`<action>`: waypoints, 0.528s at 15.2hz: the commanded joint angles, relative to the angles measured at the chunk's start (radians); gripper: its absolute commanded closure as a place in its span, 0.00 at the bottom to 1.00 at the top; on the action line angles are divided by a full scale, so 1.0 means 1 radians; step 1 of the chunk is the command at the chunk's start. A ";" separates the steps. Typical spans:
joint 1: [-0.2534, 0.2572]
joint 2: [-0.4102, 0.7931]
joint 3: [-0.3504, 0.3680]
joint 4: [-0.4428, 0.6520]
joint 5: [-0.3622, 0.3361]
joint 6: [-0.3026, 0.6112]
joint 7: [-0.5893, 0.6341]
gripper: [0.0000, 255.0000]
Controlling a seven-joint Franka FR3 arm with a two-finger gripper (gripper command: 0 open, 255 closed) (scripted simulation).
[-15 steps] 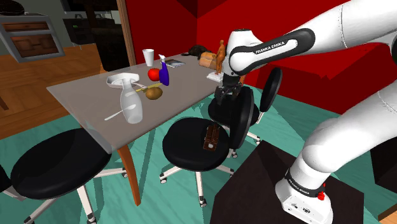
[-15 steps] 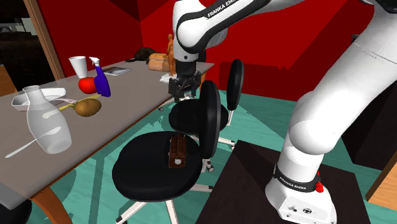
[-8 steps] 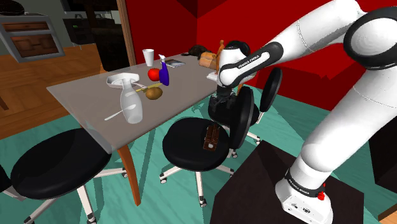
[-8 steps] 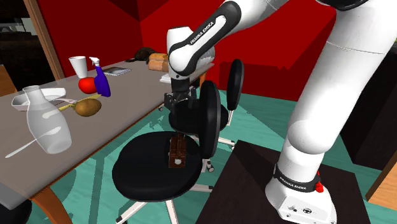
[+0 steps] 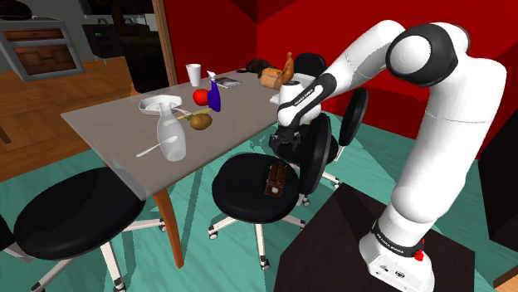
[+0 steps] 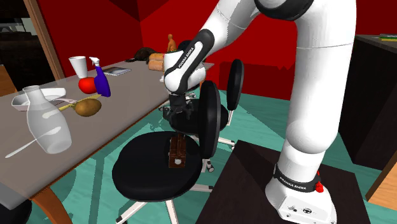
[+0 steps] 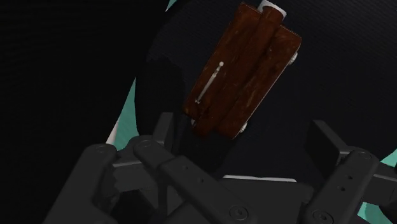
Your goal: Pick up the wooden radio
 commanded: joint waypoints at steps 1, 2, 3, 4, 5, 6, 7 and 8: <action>-0.003 0.074 -0.011 0.032 -0.003 0.034 0.036 0.00; -0.005 0.111 -0.017 0.052 -0.002 0.048 0.050 0.00; -0.007 0.148 -0.022 0.073 -0.001 0.060 0.064 0.00; -0.009 0.185 -0.028 0.094 0.002 0.072 0.078 0.00; -0.011 0.217 -0.033 0.114 0.005 0.081 0.088 0.00; -0.011 0.229 -0.033 0.114 0.005 0.092 0.089 0.00; -0.011 0.241 -0.033 0.116 0.004 0.103 0.089 0.00; -0.011 0.253 -0.033 0.117 0.004 0.113 0.090 0.00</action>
